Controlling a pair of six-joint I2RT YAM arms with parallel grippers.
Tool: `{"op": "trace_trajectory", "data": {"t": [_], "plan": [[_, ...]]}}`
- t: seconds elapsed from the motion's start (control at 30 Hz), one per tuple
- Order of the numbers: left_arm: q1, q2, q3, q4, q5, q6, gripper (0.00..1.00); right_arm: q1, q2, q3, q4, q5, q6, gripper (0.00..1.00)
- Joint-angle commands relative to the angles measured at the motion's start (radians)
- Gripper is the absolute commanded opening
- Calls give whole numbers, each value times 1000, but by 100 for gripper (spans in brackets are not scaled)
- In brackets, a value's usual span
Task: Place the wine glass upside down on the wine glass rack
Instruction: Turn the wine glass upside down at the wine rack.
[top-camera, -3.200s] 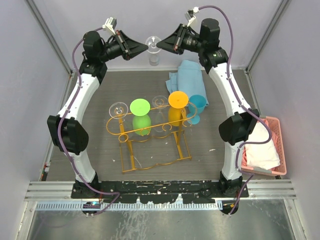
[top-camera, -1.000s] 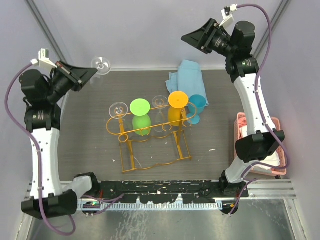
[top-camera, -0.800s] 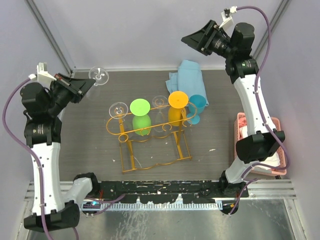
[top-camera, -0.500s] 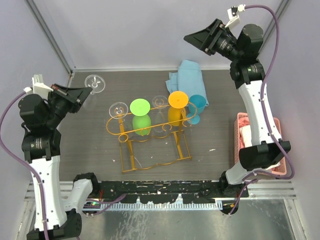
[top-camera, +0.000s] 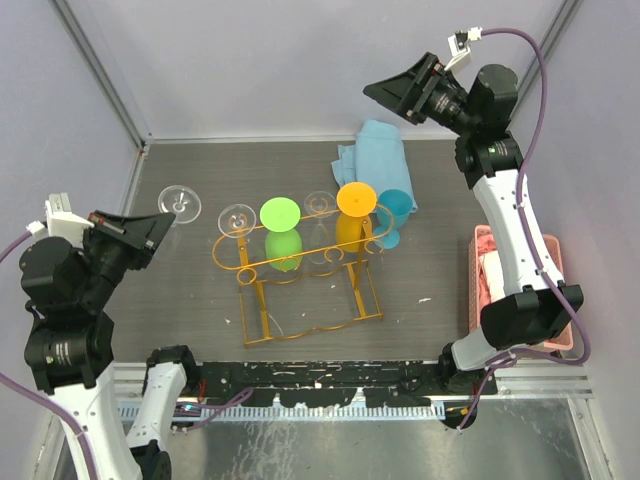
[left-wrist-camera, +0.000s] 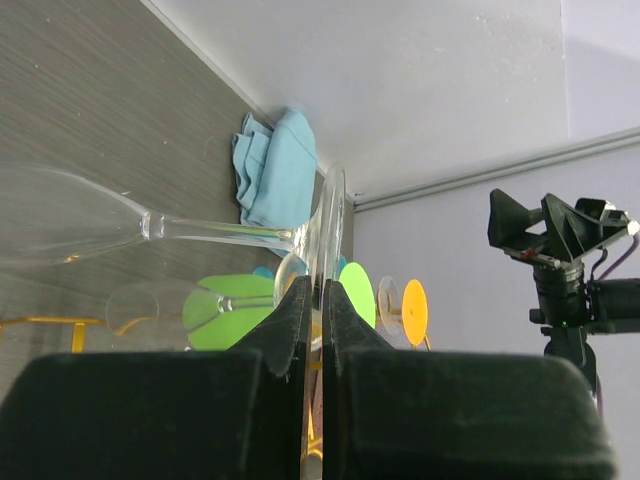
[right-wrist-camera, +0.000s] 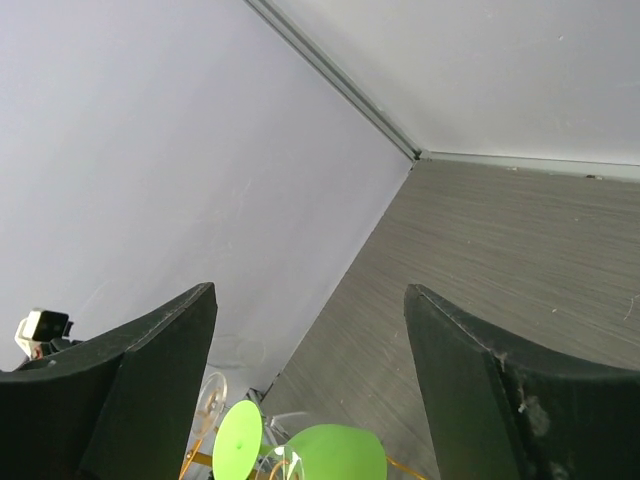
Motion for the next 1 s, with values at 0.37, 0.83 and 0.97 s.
{"op": "trace_trajectory", "data": {"t": [0.37, 0.83, 0.97], "plan": [[4, -113, 53, -156, 128, -33, 0, 1, -28, 10, 104, -11, 14, 82], [-3, -162, 176, -475, 151, 11, 0, 1, -28, 11, 102, -2, 23, 82], [-11, -178, 189, -495, 210, -24, 0, 1, -28, 10, 100, 0, 24, 82]]}}
